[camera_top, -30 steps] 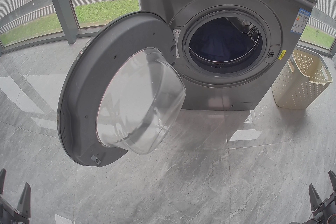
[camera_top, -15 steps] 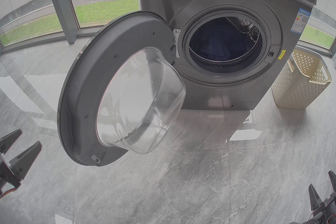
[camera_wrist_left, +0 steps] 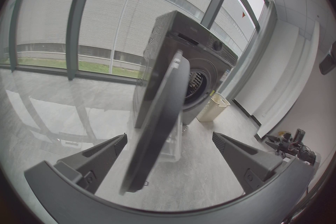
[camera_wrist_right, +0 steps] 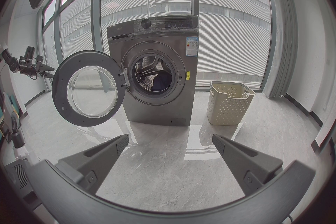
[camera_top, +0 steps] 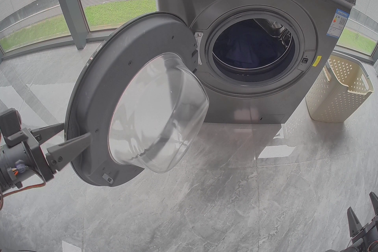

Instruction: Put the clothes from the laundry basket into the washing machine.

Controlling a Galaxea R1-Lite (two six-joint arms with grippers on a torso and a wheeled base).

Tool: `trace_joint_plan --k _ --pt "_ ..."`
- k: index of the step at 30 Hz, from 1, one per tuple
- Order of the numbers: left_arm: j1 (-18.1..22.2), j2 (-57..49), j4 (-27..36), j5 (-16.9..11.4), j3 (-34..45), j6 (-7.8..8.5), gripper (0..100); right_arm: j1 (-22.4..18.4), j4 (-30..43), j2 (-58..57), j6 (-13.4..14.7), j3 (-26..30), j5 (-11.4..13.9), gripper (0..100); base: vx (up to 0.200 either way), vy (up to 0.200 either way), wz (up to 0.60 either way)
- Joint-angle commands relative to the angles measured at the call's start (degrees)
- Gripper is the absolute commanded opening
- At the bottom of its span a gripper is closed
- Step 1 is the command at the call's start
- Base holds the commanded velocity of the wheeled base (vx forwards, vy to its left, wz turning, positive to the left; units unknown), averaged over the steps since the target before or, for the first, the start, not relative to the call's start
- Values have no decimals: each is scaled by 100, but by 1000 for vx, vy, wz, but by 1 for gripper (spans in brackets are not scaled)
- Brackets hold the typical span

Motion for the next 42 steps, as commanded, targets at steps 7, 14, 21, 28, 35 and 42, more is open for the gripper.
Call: trace_joint_plan --k 7,14,21,28,35,42 --pt "-1388 85 -32 -19 93 -96 100 2 0 -22 -2 57 2 100 0 0 0" --pt "-1301 -108 -32 60 207 -114 100 2 0 -14 -2 57 2 100 0 0 0" --pt "88 -169 -286 139 119 -114 100 2 0 -22 -2 57 2 100 0 0 0" --pt "923 -55 -550 34 189 -96 100 2 0 -22 -2 57 2 100 0 0 0" --pt "835 481 -594 42 216 -44 100 2 0 -22 -2 57 10 100 0 0 0" --pt "97 824 -647 69 128 -26 100 2 0 -22 -2 57 2 100 0 0 0"
